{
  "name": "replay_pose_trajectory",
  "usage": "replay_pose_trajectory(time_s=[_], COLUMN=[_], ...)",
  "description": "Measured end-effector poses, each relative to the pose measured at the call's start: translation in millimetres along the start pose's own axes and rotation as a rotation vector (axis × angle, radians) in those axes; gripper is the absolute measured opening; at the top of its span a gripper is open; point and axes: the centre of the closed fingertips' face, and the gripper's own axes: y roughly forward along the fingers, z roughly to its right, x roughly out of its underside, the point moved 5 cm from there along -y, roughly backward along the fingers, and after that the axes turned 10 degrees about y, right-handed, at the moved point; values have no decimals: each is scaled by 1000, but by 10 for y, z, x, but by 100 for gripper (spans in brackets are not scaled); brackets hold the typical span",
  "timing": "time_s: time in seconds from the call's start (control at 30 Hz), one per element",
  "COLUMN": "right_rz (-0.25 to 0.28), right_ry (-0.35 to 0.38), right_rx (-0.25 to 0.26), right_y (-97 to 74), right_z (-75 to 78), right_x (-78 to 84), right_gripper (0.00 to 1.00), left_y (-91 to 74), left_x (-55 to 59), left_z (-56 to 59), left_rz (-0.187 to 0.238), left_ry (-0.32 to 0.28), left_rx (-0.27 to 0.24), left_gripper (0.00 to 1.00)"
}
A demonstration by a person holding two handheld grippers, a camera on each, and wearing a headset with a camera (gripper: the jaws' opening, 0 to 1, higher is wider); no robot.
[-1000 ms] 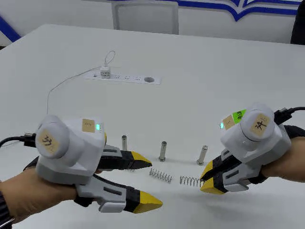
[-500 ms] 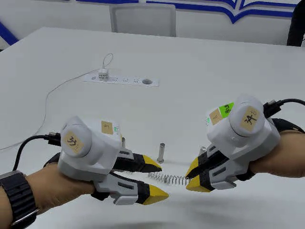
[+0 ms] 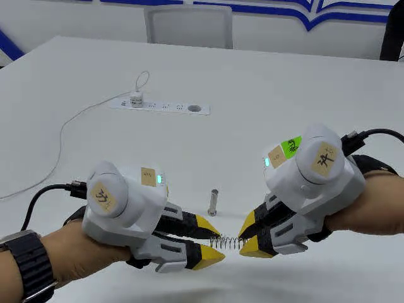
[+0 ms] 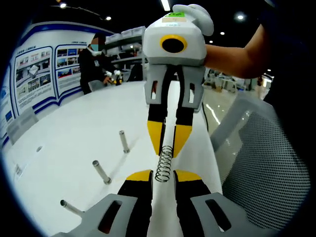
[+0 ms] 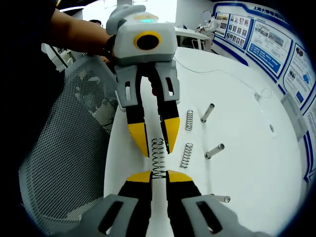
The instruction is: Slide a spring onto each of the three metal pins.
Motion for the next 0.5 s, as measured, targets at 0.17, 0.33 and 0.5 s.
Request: replay_pose_trajectory(time_s=[0.17, 0.33, 0.5], right_rz=[-11, -16, -7], right_ry=[-10, -16, -19], right_rx=[-5, -5, -4], right_y=[11, 8, -5], right_z=[-25, -34, -44], right_x=[14, 19, 14], right_gripper=[11, 11, 11], left_y=[22, 37, 26], left_x=[-25, -22, -39], left_z=[25, 37, 49], left_rz=[3, 0, 7], left_ry=[12, 22, 28], left_rx=[9, 14, 16], left_gripper=[15, 13, 11])
